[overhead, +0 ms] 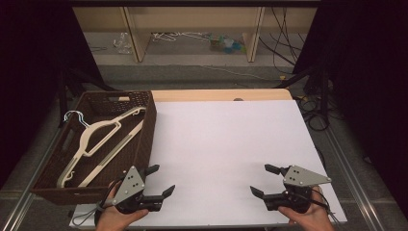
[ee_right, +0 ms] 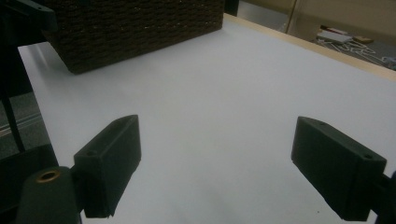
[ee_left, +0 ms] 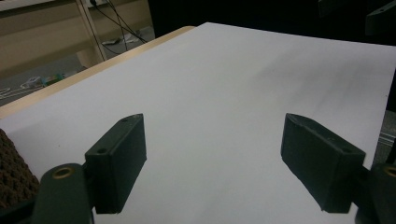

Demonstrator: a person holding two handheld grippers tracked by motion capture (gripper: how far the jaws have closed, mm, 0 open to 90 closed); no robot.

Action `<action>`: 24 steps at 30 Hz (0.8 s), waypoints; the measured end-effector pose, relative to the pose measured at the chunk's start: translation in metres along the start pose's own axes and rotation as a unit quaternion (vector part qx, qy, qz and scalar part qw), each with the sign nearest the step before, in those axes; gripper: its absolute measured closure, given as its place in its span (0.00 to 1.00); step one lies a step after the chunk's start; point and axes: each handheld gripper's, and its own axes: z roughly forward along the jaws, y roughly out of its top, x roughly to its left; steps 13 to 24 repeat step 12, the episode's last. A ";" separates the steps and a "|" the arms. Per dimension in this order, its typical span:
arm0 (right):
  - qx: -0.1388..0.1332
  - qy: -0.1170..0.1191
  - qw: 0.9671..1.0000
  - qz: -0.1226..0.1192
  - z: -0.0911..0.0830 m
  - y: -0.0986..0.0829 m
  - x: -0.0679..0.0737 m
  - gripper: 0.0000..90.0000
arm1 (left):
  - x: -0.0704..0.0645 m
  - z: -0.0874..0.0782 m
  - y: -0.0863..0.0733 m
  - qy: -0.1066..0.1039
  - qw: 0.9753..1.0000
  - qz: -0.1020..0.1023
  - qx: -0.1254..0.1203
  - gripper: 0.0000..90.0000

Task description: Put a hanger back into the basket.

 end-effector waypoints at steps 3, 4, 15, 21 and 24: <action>0.000 0.000 1.000 0.000 0.000 0.000 0.000 0.19 | -0.001 0.000 0.000 0.000 1.000 0.000 0.001 0.25; -0.001 0.000 1.000 0.000 0.000 0.000 0.000 0.19 | -0.001 0.001 0.000 -0.001 1.000 -0.001 0.002 0.25; -0.002 -0.001 1.000 -0.002 0.000 0.000 0.000 0.19 | -0.001 0.002 -0.001 -0.002 1.000 -0.002 0.002 0.24; -0.002 -0.001 1.000 -0.002 0.000 0.000 0.000 0.19 | -0.001 0.002 -0.001 -0.002 1.000 -0.002 0.002 0.24; -0.002 -0.001 1.000 -0.002 0.000 0.000 0.000 0.19 | -0.001 0.002 -0.001 -0.002 1.000 -0.002 0.002 0.24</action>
